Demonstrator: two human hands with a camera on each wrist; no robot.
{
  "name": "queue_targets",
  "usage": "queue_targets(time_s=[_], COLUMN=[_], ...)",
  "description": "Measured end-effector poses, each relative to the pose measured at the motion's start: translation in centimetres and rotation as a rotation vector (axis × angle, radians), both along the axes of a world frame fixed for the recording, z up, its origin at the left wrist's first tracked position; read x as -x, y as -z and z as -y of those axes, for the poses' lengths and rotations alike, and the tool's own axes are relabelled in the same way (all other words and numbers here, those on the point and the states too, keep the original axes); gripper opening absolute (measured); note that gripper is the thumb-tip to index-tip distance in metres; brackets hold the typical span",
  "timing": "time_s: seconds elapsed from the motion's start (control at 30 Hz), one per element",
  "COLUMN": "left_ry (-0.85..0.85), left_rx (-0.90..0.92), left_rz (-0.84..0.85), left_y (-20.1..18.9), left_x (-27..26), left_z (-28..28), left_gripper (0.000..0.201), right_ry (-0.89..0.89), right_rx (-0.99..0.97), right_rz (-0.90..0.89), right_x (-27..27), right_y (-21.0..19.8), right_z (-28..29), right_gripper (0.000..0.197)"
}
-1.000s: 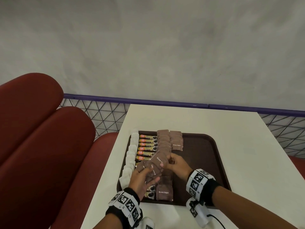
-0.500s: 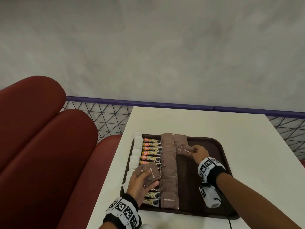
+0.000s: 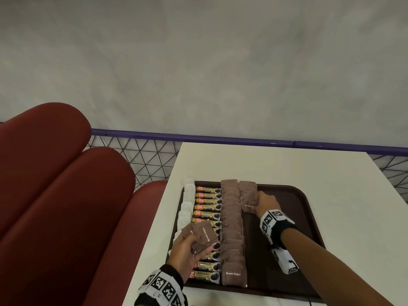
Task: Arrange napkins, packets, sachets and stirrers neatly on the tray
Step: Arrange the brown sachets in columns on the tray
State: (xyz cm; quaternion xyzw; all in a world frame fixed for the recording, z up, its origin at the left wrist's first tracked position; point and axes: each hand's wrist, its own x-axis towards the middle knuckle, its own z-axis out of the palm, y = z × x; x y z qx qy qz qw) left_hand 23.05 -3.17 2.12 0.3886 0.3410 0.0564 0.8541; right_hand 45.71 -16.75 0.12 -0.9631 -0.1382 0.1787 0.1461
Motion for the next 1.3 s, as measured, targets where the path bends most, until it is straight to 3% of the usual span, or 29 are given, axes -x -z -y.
queue_targets(time_s=[0.33, 0.5, 0.7, 0.83, 1.0, 1.1, 1.17, 1.23, 1.3], left_ry=[-0.041, -0.045, -0.033, -0.040, -0.024, 0.037, 0.069, 0.080, 0.100], left_rx=[-0.066, -0.124, -0.151, -0.175, -0.207, -0.225, -0.244, -0.267, -0.284], left_rz=[-0.040, -0.044, -0.060, -0.078, -0.084, -0.098, -0.109, -0.114, -0.107], left_y=[-0.3, -0.6, -0.9, -1.1, -1.5, -1.7, -1.6, -1.4, -1.3], left_x=[-0.3, -0.6, -1.2, -1.5, -1.5, -1.5, -1.5, -1.5, -1.4], left_z=[0.5, 1.3, 2.4, 2.9, 3.4, 3.5, 3.6, 3.5, 3.3], left_gripper=[0.025, 0.024, 0.015, 0.013, 0.011, 0.009, 0.010, 0.007, 0.007], right_ry=[0.030, -0.045, -0.248, -0.378, -0.337, -0.339, -0.372, -0.400, -0.346], right_rx=[-0.064, -0.164, -0.463, -0.491, -0.638, -0.698, -0.666, -0.574, -0.524], right_rz=[0.151, 0.163, -0.056, -0.235, -0.355, -0.464, -0.498, -0.472, -0.429], right_x=[0.7, 2.3, 5.7, 7.9, 9.1, 9.3, 9.1, 8.7, 7.7], right_y=[0.2, -0.6, -2.3, -3.6, -3.8, -3.8, -3.7, -3.7, -3.3], right_z=[1.0, 1.8, 2.4, 2.1, 1.6, 1.1, 1.1, 1.3, 2.0], right_gripper=[0.043, 0.041, 0.018, 0.029, 0.025, 0.035, 0.035, 0.021, 0.016])
